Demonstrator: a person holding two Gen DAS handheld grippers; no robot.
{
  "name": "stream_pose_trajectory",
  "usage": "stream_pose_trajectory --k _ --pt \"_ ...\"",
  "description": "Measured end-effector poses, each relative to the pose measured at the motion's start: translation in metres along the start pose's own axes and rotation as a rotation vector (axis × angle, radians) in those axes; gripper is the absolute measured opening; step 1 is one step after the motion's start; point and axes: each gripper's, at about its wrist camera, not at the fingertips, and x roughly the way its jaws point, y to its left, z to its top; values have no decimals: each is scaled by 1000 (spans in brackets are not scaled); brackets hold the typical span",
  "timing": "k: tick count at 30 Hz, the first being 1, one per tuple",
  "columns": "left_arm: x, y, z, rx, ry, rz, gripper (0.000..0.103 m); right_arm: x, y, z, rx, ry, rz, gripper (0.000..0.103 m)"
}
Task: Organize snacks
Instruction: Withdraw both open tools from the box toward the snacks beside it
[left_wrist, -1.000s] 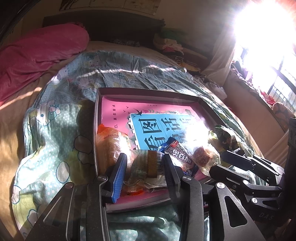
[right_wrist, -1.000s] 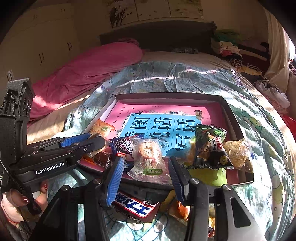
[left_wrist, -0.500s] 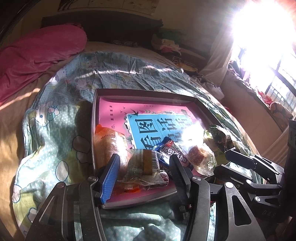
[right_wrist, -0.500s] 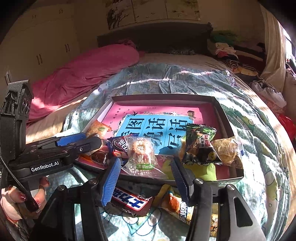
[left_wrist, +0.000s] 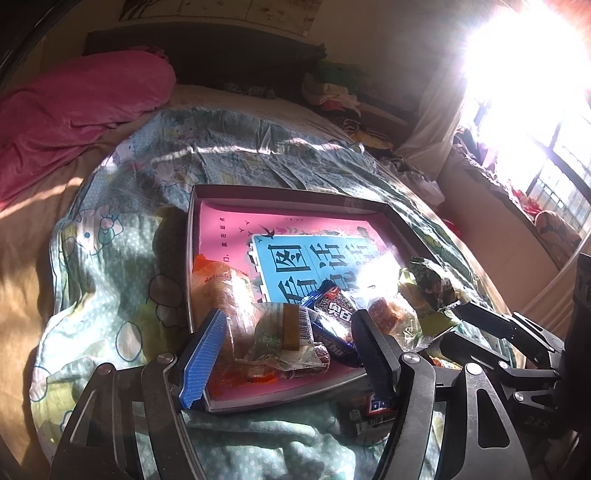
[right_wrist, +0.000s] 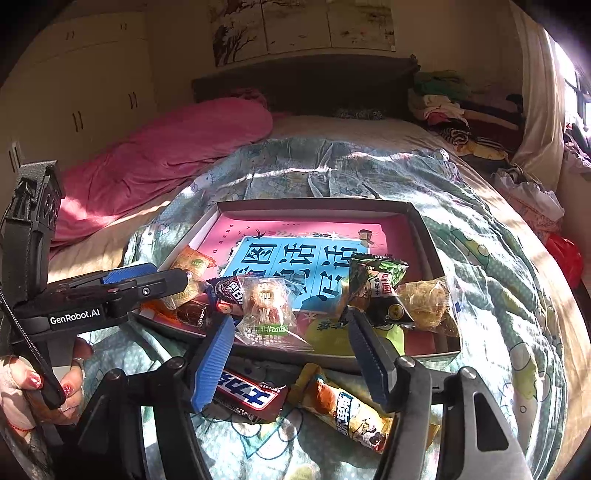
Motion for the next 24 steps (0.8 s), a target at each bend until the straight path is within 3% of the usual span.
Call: stream_pose_trajectory --k 14,24 --pt "-25 7 7 -42 -68 -42 75 -18 -20 -2 18 -21 -37 65" --pt "-36 -3 0 -6 -72 -55 75 -30 -36 -11 28 -11 -53 71"
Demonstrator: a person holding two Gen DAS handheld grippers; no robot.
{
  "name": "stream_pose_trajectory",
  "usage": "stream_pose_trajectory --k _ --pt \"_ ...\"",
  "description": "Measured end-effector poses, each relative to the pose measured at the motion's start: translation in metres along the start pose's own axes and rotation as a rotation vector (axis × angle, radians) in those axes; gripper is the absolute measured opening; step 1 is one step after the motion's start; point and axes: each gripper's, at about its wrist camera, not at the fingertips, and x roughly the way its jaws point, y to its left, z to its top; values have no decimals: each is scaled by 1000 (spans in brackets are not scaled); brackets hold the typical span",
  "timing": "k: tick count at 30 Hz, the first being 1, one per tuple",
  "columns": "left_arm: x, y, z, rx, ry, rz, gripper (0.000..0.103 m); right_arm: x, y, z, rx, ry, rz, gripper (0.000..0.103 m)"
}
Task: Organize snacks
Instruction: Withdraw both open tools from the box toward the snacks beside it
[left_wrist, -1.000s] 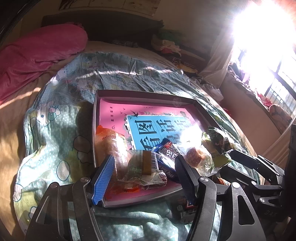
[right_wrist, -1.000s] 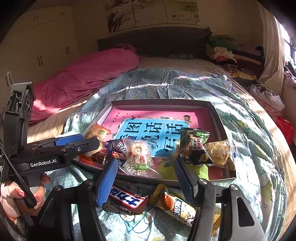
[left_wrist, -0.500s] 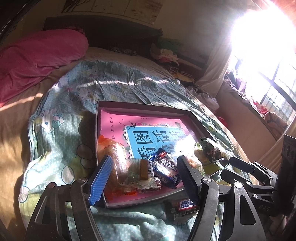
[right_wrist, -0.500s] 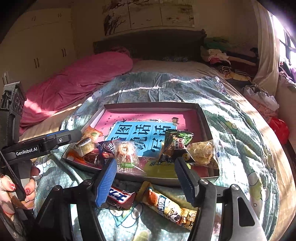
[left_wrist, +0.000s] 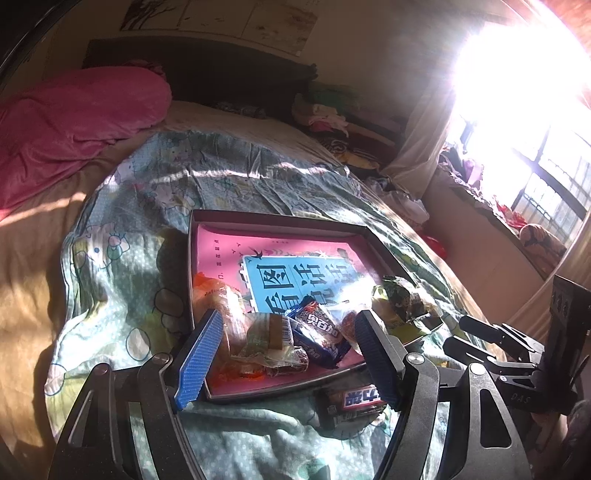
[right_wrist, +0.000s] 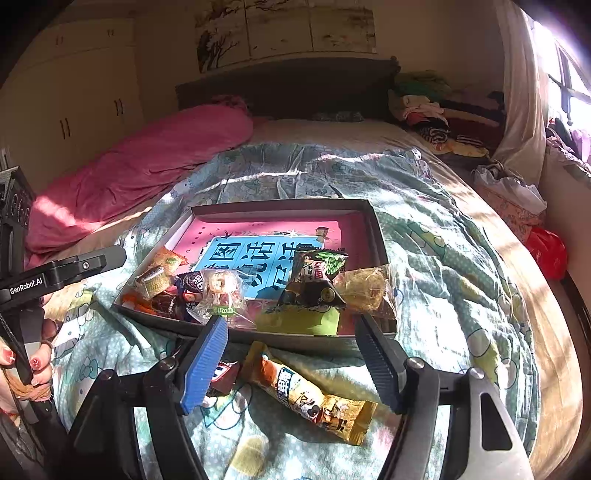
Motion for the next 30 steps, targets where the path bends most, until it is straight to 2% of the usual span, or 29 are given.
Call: stream_pose_trajectory --k 15,25,30 --pt "1 -29 -16 98 43 -49 75 -7 -11 -9 -9 22 -7 73" --pt "7 -62 -35 250 112 -113 75 -4 -17 -18 -24 53 -29 73" --pt "18 -69 -45 285 163 -133 75 0 -15 -19 -60 67 -30 73"
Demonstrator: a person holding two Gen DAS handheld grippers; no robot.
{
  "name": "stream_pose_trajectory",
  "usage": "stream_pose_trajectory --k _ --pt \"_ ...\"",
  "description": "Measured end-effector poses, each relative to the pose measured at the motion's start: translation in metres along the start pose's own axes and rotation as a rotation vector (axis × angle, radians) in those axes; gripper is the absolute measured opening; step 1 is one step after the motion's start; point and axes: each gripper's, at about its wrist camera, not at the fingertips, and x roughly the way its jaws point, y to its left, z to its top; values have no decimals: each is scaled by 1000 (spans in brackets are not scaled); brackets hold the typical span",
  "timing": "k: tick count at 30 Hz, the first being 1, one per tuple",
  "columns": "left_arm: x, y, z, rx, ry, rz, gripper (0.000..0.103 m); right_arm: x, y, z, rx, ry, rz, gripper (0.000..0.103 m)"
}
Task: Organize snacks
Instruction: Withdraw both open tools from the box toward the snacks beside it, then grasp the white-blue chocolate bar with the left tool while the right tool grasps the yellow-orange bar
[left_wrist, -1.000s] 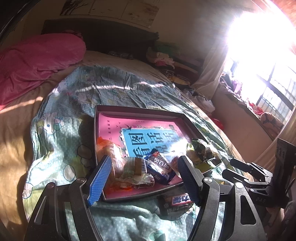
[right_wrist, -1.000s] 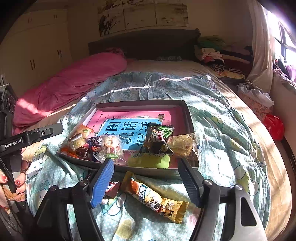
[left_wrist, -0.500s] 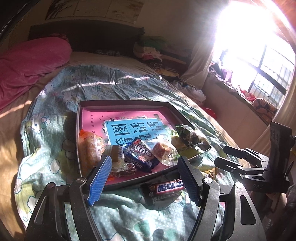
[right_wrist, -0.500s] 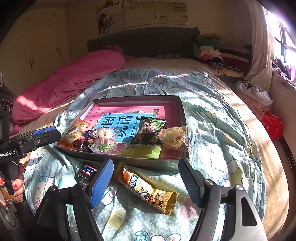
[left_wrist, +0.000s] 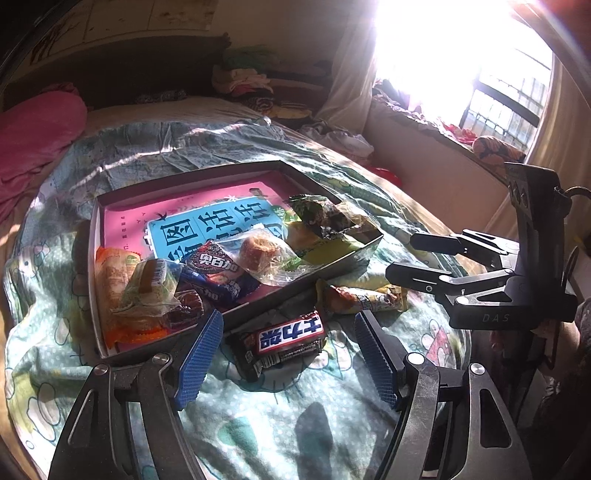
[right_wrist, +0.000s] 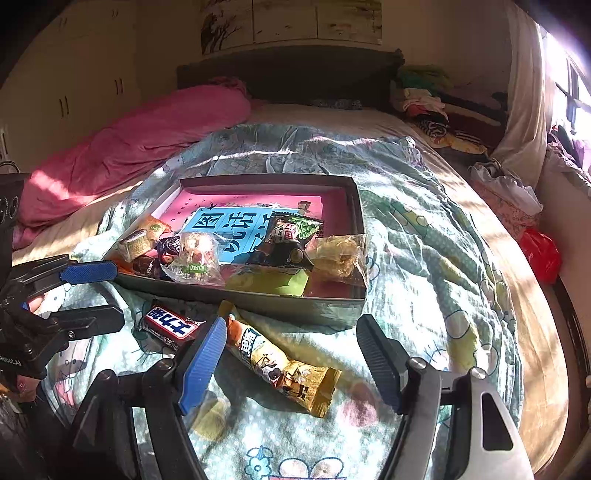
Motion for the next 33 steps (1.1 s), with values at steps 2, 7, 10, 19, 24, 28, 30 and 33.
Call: stream_pose_trajectory --k 2,7,10,19,24,28,30,33 --pt "6 -2 -2 14 22 0 75 4 2 -1 -17 14 2 73" --pt "19 -6 -5 41 61 -5 75 11 9 -5 -62 45 8 73" --pt "25 -9 -7 55 78 -12 75 15 13 -8 -89 67 10 73" --pt "29 -16 -2 132 72 -21 75 27 22 -13 -151 117 6 73" --pt "37 -16 -2 155 99 -34 75 39 25 -13 -195 147 21 73" --pt "49 -12 -6 154 137 -20 75 52 32 -13 -251 176 17 73" --pt "53 -11 -7 158 148 -2 75 58 37 -14 -284 189 16 73" --pt "58 -7 -9 145 165 -11 75 66 40 -15 -306 209 42 71"
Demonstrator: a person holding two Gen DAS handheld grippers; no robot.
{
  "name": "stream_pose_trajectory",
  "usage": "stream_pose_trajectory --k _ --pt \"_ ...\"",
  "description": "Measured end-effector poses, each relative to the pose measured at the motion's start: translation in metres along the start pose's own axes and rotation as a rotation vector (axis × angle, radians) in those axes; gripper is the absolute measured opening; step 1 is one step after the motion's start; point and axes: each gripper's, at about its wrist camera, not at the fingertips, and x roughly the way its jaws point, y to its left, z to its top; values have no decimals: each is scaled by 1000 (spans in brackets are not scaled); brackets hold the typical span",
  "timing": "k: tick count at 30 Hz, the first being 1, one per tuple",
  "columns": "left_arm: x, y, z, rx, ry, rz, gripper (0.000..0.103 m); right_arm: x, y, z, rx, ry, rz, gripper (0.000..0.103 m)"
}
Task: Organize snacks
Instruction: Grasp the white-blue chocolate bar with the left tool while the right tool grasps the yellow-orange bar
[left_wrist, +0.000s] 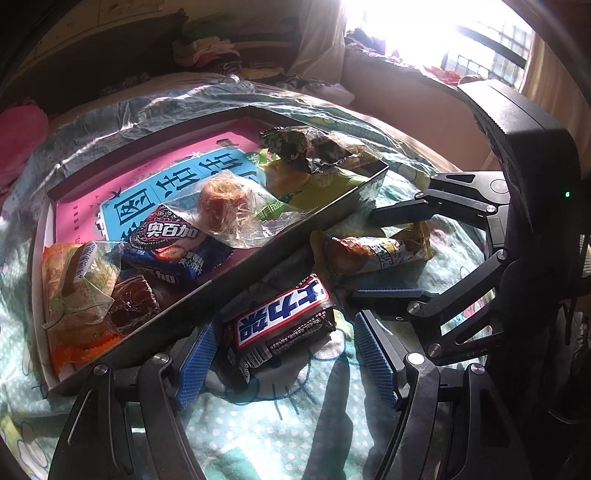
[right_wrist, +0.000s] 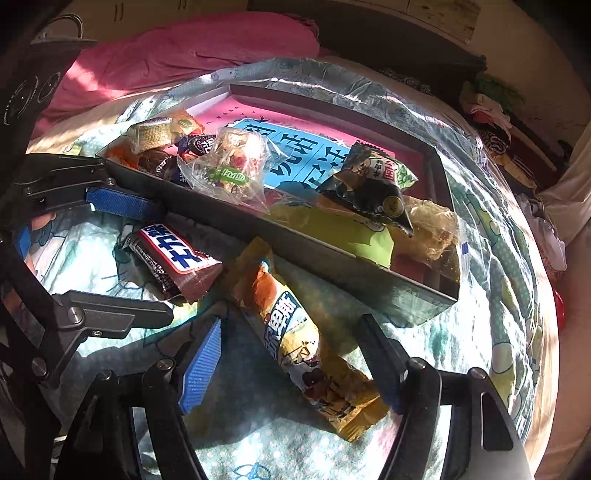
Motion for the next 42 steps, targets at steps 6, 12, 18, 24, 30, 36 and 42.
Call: stream_pose_trajectory --k 6,12,18,24,30,36,42 --pt "6 -3 -3 18 19 14 75 -3 -2 -4 18 11 89 49" --pt "2 4 -2 -36 16 -56 75 -13 -7 -17 115 25 177 36" --pt "4 7 -3 -42 25 -39 63 -11 -9 -17 143 21 167 35" --pt "6 1 -4 -7 29 -8 63 -2 -5 -11 134 9 130 35" --pt "7 -2 -5 -37 21 21 55 -7 -23 -15 264 -13 165 25" --pt "-2 -3 -1 -70 10 22 49 -19 -41 -22 385 -57 212 25" --pt "-24 -2 4 -110 -46 -9 49 -35 -46 -16 446 -110 247 25"
